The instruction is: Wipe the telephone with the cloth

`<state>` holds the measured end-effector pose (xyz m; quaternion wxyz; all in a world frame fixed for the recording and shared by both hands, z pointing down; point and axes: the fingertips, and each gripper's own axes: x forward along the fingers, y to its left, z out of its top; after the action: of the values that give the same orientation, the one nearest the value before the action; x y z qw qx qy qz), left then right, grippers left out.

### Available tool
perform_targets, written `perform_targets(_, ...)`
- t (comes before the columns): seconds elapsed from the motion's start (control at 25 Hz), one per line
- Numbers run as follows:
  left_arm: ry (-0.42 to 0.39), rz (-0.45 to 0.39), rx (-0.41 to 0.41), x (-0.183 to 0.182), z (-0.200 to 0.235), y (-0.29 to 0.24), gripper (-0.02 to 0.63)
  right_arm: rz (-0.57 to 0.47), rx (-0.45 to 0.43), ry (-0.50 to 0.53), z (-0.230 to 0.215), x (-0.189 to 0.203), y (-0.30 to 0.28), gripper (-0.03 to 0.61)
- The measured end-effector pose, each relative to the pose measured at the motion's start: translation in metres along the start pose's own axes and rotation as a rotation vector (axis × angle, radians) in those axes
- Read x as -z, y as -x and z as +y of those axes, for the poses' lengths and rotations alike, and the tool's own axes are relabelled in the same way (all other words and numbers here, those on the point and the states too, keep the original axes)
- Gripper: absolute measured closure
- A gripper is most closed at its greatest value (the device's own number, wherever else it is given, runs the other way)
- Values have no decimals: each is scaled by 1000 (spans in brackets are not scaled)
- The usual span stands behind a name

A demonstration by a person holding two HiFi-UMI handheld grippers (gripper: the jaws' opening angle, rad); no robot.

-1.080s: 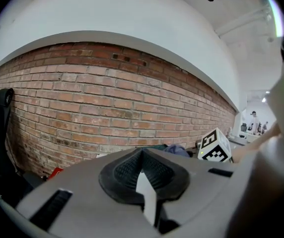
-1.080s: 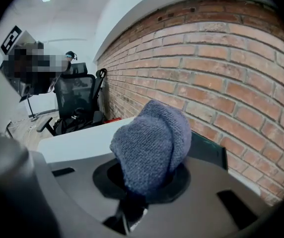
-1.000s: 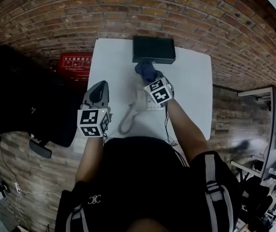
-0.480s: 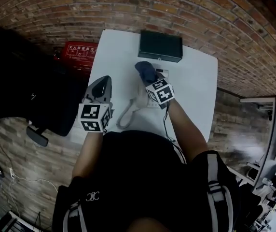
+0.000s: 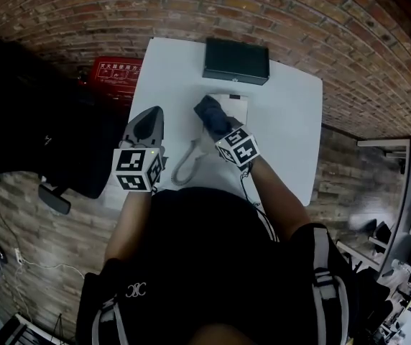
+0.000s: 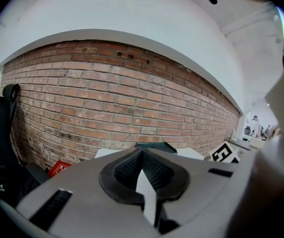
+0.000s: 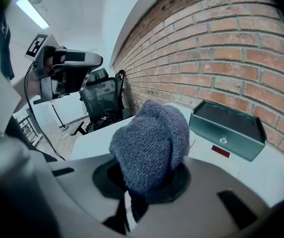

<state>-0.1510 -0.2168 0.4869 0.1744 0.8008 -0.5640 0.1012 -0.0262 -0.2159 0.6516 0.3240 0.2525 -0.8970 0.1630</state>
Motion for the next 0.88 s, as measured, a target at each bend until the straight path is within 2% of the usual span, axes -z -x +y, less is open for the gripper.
perform_targets(0.28,4,4,12,2,-10,3,618,3,-50,-41,24,19,6,541)
perform_targets(0.88,-22,17,58,1,-28,-7,618,145,-217,-31,75,75,13,541)
